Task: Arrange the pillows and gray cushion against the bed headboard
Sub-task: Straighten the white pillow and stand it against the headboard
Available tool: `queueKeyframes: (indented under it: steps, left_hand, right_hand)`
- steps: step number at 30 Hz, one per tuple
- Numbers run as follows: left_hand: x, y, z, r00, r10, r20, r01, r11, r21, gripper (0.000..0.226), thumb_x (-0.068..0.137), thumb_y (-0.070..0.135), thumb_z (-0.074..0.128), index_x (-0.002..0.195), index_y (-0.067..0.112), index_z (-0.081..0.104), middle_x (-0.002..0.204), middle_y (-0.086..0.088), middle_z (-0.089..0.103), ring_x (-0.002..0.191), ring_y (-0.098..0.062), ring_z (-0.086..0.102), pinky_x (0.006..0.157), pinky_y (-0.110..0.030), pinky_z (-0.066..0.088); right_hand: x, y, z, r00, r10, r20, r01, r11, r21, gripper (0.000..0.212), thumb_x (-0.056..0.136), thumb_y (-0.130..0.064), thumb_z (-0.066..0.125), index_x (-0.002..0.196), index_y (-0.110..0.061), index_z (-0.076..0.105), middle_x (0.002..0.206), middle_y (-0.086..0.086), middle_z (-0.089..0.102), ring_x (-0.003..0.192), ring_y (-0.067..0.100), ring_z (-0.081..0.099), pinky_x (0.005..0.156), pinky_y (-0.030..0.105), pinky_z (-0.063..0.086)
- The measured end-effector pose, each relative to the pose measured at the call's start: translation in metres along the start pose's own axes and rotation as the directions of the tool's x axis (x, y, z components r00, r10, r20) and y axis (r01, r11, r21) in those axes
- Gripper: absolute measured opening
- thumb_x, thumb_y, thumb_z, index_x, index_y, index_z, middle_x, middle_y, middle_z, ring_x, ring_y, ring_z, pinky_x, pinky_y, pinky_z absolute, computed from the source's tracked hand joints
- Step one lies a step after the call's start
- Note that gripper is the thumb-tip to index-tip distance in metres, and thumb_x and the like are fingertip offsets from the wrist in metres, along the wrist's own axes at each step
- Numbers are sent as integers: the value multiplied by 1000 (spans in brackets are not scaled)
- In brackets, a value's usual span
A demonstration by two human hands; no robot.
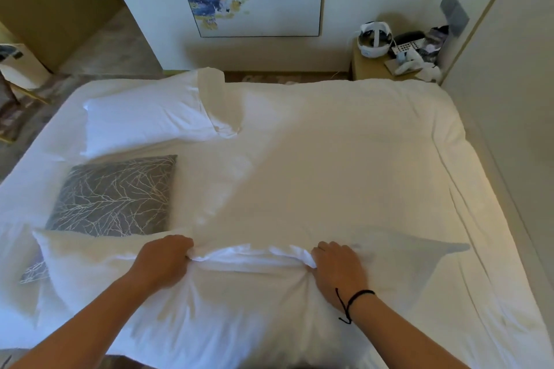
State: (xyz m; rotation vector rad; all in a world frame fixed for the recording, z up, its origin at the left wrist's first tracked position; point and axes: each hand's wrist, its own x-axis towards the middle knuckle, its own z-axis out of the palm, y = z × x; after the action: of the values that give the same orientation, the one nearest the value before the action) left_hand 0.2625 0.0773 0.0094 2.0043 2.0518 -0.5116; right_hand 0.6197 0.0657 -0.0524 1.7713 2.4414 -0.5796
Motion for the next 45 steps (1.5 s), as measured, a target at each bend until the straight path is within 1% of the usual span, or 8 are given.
queueKeyframes:
  steps: [13,23,30,34,38,41,42,45]
  left_hand:
    - [55,71,-89,809,187,-558,-362,906,-221,10,87,20,67,94,22,75,85,-2,74,81,-30,69,69,-39,52]
    - [95,188,-188,672,337,-659,-592,780,-205,24,98,16,52,100,14,75,94,-8,74,83,-29,65,74,-39,54]
    - [119,351,-282,453,504,-735,-740,673,5,25,95,15,51,92,18,76,87,-10,75,73,-24,53,83,-40,44]
    - [141,492,-318,477,540,-693,-721,691,42,27,96,29,44,100,30,71,105,-6,70,108,-31,56,110,-58,25]
    - [139,623,-270,735,527,-428,-660,700,-273,61,95,45,53,149,27,30,165,2,8,151,-25,2,115,-64,14]
    - [112,675,-169,730,677,-93,-670,683,-290,106,91,56,56,154,10,-16,163,-8,-21,150,-27,-17,121,-50,3]
    - [101,680,-129,732,681,5,-644,695,-319,108,90,59,54,153,10,-19,162,-11,-22,149,-28,-18,122,-47,1]
    - [72,666,-30,787,589,185,-505,786,-356,101,87,76,36,152,26,-23,159,1,-31,147,-27,-26,118,-57,10]
  right_hand:
    - [-45,33,-65,821,512,-251,-377,818,435,32,100,-32,46,72,-19,40,68,-3,46,62,16,44,55,30,31]
    - [-100,60,-107,646,638,-418,-315,722,615,32,99,-30,51,70,-25,38,67,-6,46,61,8,42,55,21,32]
    - [-140,118,-170,447,751,-486,-237,623,745,29,99,-29,52,72,-24,44,68,-8,51,63,6,46,55,16,33]
    - [-155,190,-202,293,808,-511,-220,578,786,36,96,-27,55,65,-26,35,61,-9,46,56,5,42,49,19,31]
    - [-156,295,-191,207,884,-418,-285,463,839,33,96,-23,51,67,-21,37,67,-4,49,62,18,45,51,29,29]
    - [-163,357,-147,269,947,-178,-471,291,833,10,98,-26,47,97,-18,53,102,6,57,92,29,55,71,35,41]
    - [-168,369,-129,301,946,-122,-576,282,767,28,98,-32,48,120,-16,52,120,6,55,108,29,55,87,37,45]
    - [-182,382,-77,374,898,-233,-702,438,561,56,94,-49,47,142,-20,39,140,0,48,128,23,44,111,38,33]
